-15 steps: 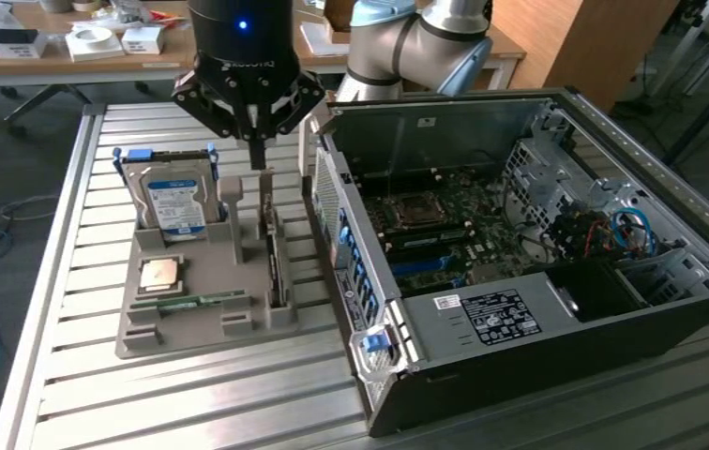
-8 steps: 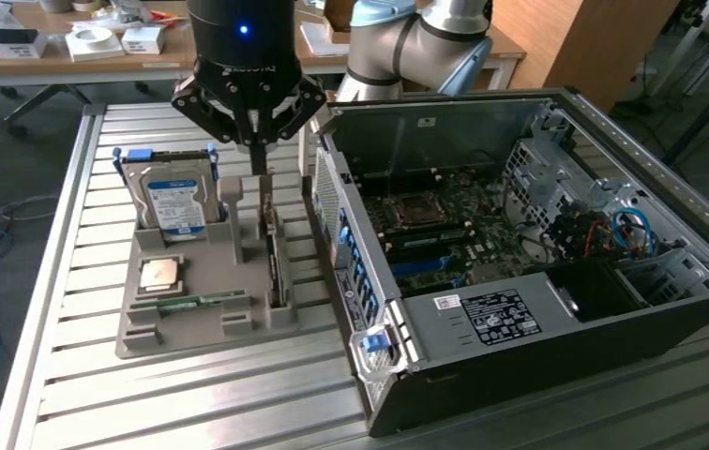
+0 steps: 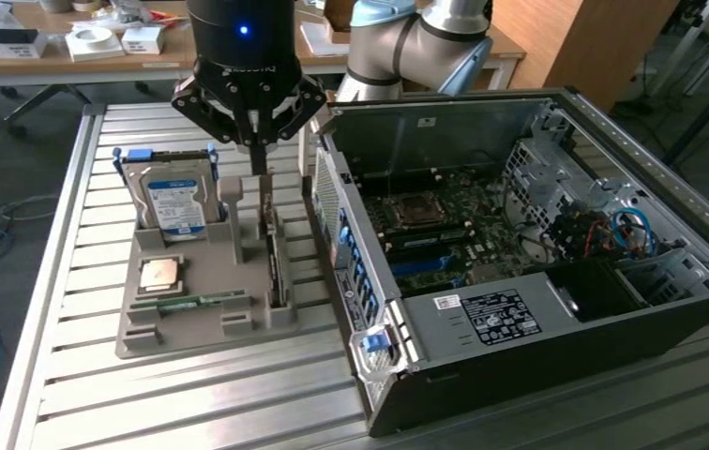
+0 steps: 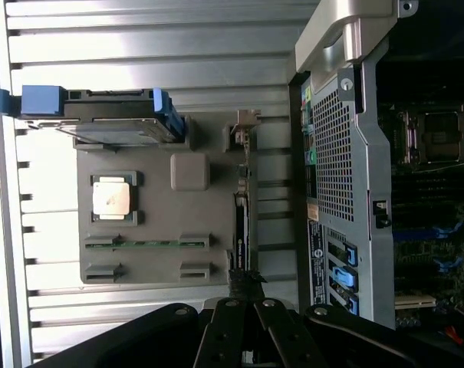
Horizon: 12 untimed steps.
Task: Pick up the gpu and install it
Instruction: 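Pick up the gpu and move the gpu toward the slot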
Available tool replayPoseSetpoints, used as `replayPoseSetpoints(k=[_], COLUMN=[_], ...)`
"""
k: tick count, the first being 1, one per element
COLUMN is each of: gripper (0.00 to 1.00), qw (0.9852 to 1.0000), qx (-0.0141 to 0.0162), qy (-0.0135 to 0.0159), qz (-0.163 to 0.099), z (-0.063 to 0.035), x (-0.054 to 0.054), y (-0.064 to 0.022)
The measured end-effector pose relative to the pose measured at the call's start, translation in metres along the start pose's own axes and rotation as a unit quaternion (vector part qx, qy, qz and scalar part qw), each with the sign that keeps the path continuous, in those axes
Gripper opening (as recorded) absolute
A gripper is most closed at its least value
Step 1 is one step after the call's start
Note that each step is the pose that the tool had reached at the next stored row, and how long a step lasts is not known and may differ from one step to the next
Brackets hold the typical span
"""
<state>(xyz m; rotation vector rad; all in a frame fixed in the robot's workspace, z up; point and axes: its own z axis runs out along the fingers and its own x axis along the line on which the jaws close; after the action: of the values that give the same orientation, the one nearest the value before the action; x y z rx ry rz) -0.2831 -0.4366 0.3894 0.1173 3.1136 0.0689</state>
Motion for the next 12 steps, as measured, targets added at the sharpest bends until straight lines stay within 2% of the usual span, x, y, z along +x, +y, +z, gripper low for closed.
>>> replayPoseSetpoints(k=[6, 8, 9, 10, 11, 12], gripper=[0.11, 0.23, 0.23, 0.29, 0.29, 0.36], qw=[1.0000, 1.0000, 1.0000, 1.0000, 1.0000, 1.0000], qx=[0.0000, 0.0000, 0.0000, 0.0000, 0.0000, 0.0000], qy=[0.0000, 0.0000, 0.0000, 0.0000, 0.0000, 0.0000], qz=[0.000, 0.000, 0.000, 0.000, 0.000, 0.000], z=[0.0000, 0.0000, 0.0000, 0.0000, 0.0000, 0.0000], x=[0.0000, 0.0000, 0.0000, 0.0000, 0.0000, 0.0000], y=[0.0000, 0.0000, 0.0000, 0.0000, 0.0000, 0.0000])
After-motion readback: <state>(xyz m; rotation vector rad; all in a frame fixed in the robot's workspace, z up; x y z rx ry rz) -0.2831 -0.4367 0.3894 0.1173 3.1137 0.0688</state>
